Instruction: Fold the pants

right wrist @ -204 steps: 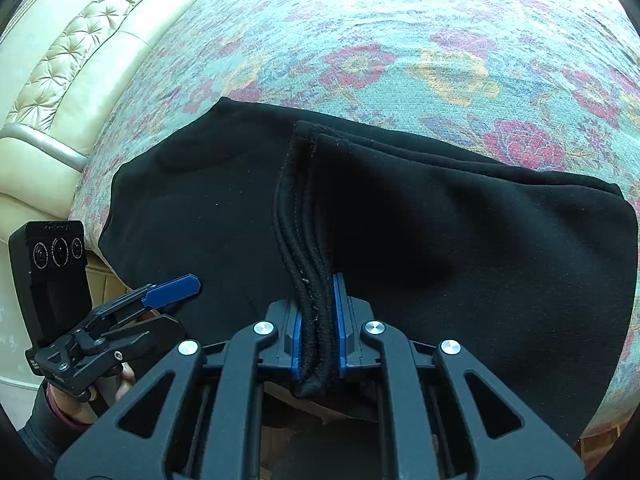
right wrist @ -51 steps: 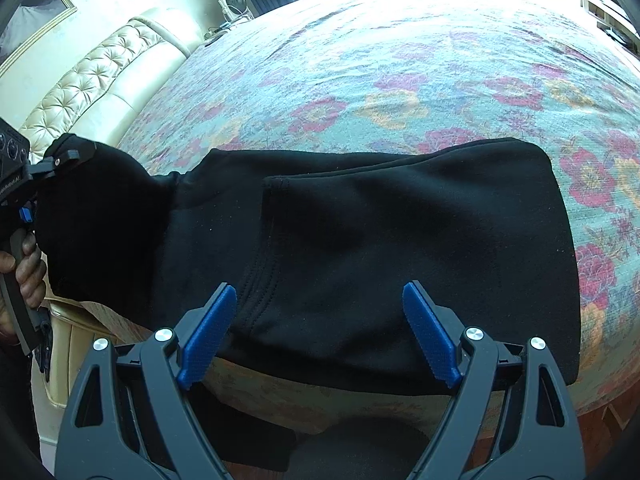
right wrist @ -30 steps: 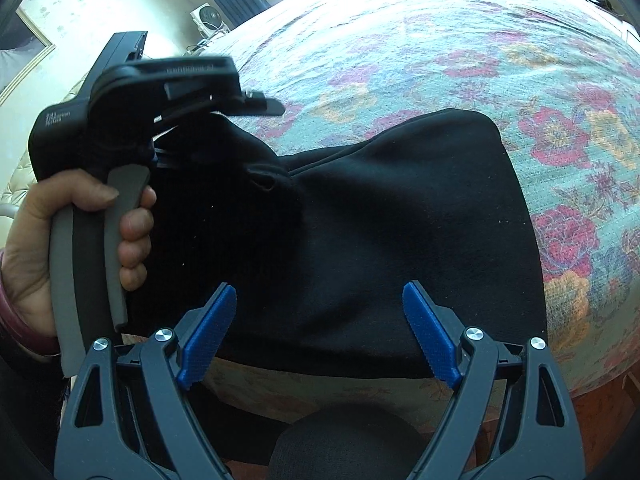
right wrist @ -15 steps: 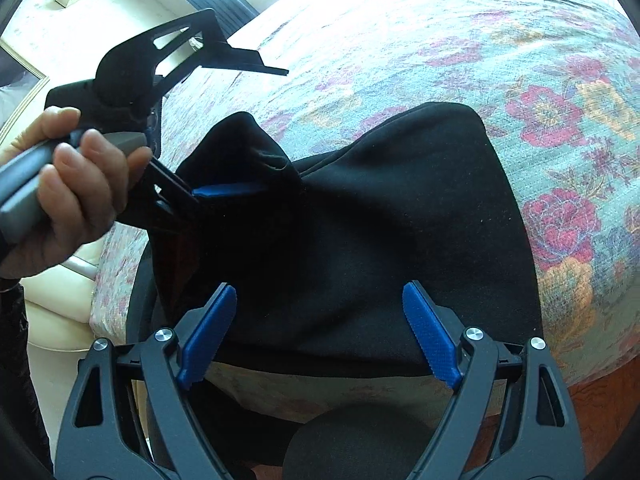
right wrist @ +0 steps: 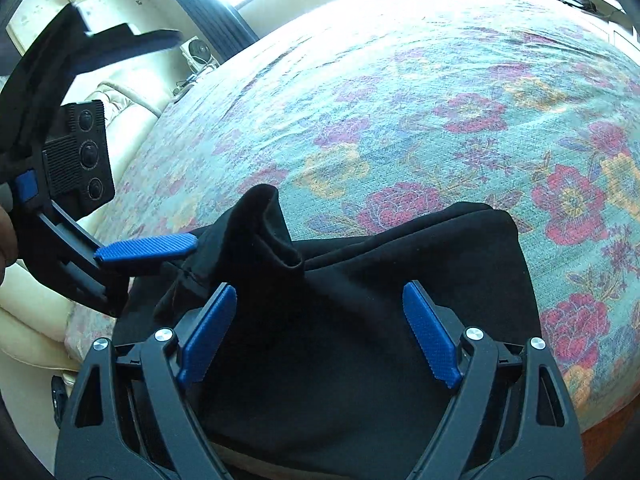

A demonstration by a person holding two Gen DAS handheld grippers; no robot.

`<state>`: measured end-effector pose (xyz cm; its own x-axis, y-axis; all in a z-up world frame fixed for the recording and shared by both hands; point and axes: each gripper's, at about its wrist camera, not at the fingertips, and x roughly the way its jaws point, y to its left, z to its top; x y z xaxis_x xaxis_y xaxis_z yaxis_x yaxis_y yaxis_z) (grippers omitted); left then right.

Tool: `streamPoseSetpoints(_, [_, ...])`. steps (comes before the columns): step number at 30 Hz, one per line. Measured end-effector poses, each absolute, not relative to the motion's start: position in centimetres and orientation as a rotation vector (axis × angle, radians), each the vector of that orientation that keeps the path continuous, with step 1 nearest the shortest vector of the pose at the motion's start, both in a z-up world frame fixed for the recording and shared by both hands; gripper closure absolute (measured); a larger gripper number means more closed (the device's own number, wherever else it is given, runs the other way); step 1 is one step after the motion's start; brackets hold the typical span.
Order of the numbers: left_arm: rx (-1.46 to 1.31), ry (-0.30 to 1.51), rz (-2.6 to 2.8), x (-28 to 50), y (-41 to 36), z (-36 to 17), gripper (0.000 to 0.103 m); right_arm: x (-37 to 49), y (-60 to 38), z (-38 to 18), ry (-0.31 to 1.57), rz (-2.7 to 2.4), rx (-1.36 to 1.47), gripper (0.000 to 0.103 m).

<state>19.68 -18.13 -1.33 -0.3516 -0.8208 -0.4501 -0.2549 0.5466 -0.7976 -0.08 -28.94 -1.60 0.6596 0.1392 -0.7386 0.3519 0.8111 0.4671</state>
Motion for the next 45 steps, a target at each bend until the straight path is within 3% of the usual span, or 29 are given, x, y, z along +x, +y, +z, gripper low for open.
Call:
streamPoseSetpoints(8, [-0.666,1.449,-0.861,21.6,-10.4,4.0,0.016,1.3,-25.8,-3.5,0.968,0.109,0.799,0.017])
streamPoseSetpoints(15, [-0.662,1.363,-0.753,21.5,-0.5,1.2,0.016,3.0,-23.4,-3.2,0.983,0.157,0.769,0.016])
streamPoseSetpoints(20, [-0.468,1.243,-0.695,19.8,3.1,0.8,0.016,4.7,-21.9,-4.0,1.051,0.161,0.729,0.017])
streamPoseSetpoints(21, [-0.424,1.218,-0.686,19.4,3.4,0.8,0.016,5.0,-21.6,-3.9,1.053,0.158,0.712,0.026])
streamPoseSetpoints(22, [-0.393,1.193,-0.679,19.1,3.8,0.6,0.016,5.3,-21.4,-3.8,1.059,0.164,0.701,0.05])
streamPoseSetpoints(24, [-0.354,1.143,-0.678,18.4,4.1,0.6,0.016,5.7,-20.9,-3.8,1.075,0.221,0.722,0.078])
streamPoseSetpoints(26, [-0.338,1.104,-0.693,17.8,4.3,0.5,0.016,6.4,-20.5,-3.1,1.083,0.257,0.709,0.086])
streamPoseSetpoints(35, [-0.37,0.992,-0.815,15.4,3.4,1.2,0.016,10.8,-20.4,1.2,1.013,0.261,0.603,0.088])
streamPoseSetpoints(41, [-0.413,0.975,-0.89,14.0,0.6,-0.3,0.016,11.5,-21.4,-1.4,1.079,0.218,0.663,0.087])
streamPoseSetpoints(44, [-0.466,1.007,-0.89,13.8,-0.6,-1.6,0.016,9.8,-22.0,-2.9,1.092,0.197,0.698,0.081])
streamPoseSetpoints(45, [-0.469,1.025,-0.883,13.8,-1.0,-2.0,0.016,9.3,-22.1,-3.4,1.094,0.196,0.733,0.071])
